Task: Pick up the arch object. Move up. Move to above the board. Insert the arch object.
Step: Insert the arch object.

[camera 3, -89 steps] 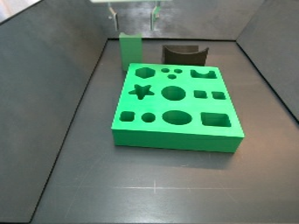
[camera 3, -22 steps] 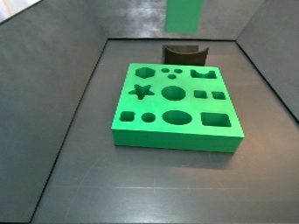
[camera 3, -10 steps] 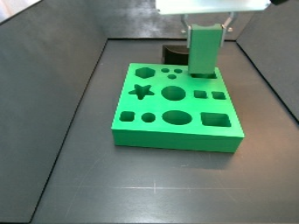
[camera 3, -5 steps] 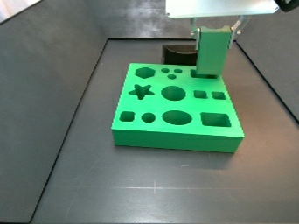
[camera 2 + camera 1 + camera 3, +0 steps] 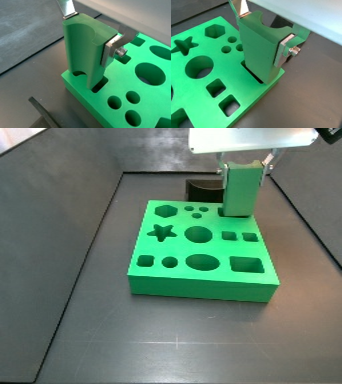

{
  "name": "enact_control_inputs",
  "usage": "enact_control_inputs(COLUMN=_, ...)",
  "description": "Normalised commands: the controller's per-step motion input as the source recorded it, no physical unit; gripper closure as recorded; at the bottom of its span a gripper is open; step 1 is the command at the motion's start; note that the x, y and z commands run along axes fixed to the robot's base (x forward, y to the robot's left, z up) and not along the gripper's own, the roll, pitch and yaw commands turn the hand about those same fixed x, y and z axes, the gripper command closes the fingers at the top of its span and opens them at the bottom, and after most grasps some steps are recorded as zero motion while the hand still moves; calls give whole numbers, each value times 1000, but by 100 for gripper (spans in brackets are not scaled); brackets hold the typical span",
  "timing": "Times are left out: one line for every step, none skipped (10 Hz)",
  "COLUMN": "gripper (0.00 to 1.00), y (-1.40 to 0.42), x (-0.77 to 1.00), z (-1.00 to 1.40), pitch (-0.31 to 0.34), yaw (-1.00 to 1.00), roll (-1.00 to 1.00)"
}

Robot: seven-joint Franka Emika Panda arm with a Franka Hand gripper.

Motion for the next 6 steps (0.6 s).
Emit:
enact_control_inputs(gripper=100, y=0, x=0, z=-174, pitch=74, yaw=51, roll=0)
enact_control_inputs(gripper=100, y=26, x=-240, z=-83, pitch=69, yaw=0, roll=0)
enact_control_inputs(gripper=100, y=0, x=-283, z=-157, pitch=53, yaw=-97, roll=-33)
enact_control_inputs(gripper=100, y=0, x=-251, z=-131, pitch=73, yaw=-114, roll=0)
enact_control_inputs(gripper=100, y=0, x=-60, z=-203, pitch=76, yaw=-131, roll=-83)
enact_control_inputs(gripper=100, y=-63, x=297, z=-426, pitch=177, yaw=-203, roll=-41)
